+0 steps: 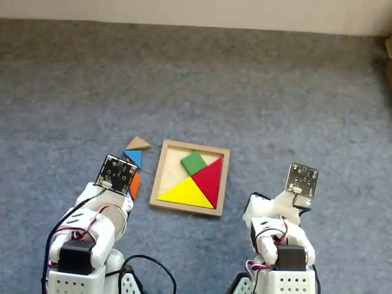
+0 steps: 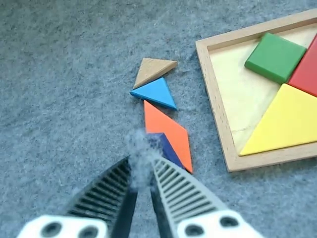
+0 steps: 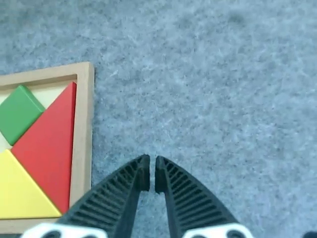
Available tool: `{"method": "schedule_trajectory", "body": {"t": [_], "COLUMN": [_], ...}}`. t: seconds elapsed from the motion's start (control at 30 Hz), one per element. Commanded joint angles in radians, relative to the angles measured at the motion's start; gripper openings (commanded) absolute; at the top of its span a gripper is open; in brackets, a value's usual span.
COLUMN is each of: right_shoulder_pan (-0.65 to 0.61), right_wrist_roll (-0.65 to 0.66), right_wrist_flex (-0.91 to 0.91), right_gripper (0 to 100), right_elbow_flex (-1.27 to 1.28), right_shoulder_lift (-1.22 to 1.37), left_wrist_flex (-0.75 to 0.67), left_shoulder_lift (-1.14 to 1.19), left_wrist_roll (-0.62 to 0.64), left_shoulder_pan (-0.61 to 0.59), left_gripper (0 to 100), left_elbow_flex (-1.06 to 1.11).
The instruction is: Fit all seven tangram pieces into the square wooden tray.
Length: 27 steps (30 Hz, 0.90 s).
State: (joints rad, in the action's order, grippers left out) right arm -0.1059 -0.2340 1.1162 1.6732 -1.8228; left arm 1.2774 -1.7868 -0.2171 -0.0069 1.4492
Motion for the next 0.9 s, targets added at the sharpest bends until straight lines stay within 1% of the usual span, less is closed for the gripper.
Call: {"method": "schedule_trajectory", "body": {"t": [0.0, 0.3, 0.47, 0.63, 0.73, 0.87], "right_shoulder_pan": [0.012, 0.015, 0.015, 0.015, 0.015, 0.015], "right_wrist_roll": [-0.012, -0.012, -0.012, -0.012, -0.012, -0.012], "right_wrist_flex": [-0.005, -0.001, -0.001, -0.001, -0.001, -0.001], "right_gripper": [3.1, 3.1, 3.1, 3.1, 3.1, 3.1], "right_elbow_flex": [0.142, 0.142, 0.142, 0.142, 0.142, 0.142], "right_shoulder_lift": [-0.013, -0.013, -0.013, -0.013, -0.013, -0.013], "left_wrist_flex": [-0.014, -0.002, -0.035, -0.114, -0.180, -0.219], "left_shoulder_lift": [-0.036, -0.012, 0.174, 0.351, 0.426, 0.519], "left_wrist_roll": [0.000, 0.000, 0.005, 0.006, 0.057, 0.060], "left_shoulder_pan": [-0.016, -0.038, -0.036, -0.036, -0.036, -0.036], "left_gripper": [1, 1, 6, 6, 7, 8], "left_elbow_flex": [-0.056, -0.105, -0.131, -0.170, -0.166, -0.191]}}
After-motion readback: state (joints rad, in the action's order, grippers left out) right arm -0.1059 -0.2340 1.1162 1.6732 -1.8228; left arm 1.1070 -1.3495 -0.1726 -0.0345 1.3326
